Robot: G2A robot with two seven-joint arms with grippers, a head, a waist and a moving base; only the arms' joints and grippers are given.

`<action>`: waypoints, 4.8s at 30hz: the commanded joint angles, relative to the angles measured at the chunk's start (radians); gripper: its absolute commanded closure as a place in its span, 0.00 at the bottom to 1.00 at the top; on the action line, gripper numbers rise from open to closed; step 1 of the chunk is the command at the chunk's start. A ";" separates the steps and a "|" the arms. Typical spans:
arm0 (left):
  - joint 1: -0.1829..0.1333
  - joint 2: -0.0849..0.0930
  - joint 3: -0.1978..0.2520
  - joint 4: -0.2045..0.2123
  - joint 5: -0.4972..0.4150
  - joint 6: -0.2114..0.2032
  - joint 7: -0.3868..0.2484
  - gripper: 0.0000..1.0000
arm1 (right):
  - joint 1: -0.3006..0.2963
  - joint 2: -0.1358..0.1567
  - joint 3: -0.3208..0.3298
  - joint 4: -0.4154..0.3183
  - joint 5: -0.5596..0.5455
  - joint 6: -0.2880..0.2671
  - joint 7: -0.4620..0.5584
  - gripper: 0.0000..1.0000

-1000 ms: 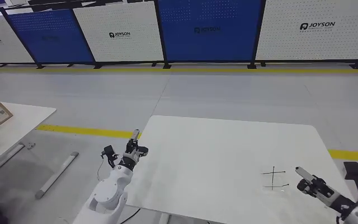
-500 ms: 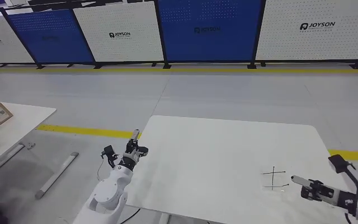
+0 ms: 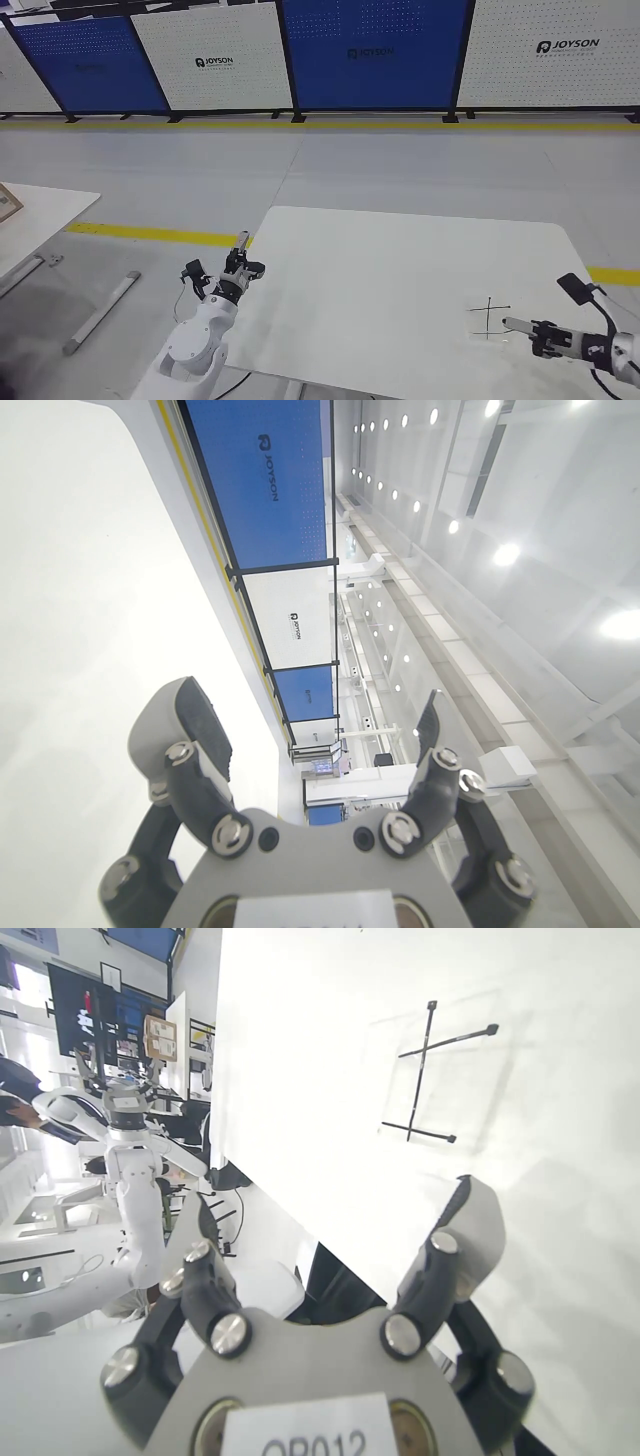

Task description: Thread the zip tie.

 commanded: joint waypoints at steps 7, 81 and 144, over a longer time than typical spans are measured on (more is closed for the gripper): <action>0.000 0.000 0.000 0.000 0.000 0.000 0.000 0.00 | 0.000 0.000 0.000 0.000 0.000 0.000 0.000 0.00; 0.000 0.000 0.000 0.000 0.000 0.000 0.000 0.00 | 0.364 0.130 -0.485 0.250 -0.113 0.180 -0.014 0.00; 0.000 0.000 0.000 0.000 0.000 0.000 0.000 0.00 | 0.402 0.162 -0.534 0.263 -0.139 0.255 -0.001 1.00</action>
